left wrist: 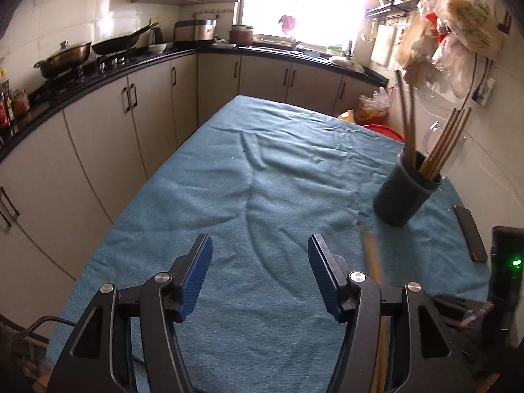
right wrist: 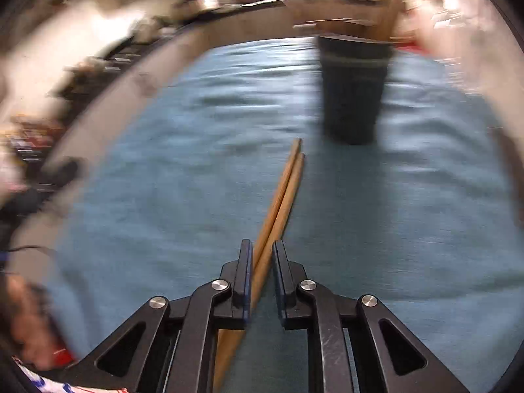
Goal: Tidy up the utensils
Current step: 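Move both tools toward the remaining loose chopsticks on the towel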
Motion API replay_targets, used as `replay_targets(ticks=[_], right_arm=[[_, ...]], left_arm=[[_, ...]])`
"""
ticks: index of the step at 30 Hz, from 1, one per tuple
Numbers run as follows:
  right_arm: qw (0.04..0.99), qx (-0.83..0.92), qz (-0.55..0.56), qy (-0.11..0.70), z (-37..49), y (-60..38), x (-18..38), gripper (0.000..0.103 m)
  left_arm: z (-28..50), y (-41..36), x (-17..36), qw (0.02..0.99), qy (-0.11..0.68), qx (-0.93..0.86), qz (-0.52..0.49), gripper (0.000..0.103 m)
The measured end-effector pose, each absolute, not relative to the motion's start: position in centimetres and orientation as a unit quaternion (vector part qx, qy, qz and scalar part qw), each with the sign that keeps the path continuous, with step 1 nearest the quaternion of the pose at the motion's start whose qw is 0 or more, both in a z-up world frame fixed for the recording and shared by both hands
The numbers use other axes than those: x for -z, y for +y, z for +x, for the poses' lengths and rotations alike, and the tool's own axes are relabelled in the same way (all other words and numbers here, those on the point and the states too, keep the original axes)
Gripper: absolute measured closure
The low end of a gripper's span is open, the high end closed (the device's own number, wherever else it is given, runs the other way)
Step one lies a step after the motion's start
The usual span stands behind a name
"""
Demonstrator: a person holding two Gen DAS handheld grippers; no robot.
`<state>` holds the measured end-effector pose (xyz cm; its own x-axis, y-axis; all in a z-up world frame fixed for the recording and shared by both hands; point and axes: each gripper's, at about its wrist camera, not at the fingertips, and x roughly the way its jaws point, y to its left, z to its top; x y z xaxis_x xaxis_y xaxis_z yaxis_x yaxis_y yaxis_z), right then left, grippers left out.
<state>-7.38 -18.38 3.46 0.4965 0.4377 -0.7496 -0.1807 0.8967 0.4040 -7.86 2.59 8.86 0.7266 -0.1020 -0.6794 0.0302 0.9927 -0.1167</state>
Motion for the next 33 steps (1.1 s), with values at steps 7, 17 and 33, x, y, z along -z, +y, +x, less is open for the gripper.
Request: replay_targets(ticks=[7,17,33], right_arm=[[0.874,-0.130,0.086,0.461,-8.1,-18.5,-4.2,0.088],[0.867,-0.128,0.050,0.479,-5.2,-16.1,-2.7,0.088],[0.863,-0.024,0.031,0.503,-8.5,-26.1,-2.6,0.087]], left_arm=[[-7.1,3.9,-7.8,0.926,0.374,0.018,-0.047,0.043],[-6.7,2.5,-7.0,0.921,0.388,0.027,-0.034,0.043],[-1.2,-6.0,-5.0,0.877,0.465,0.108,0.052,0.043]])
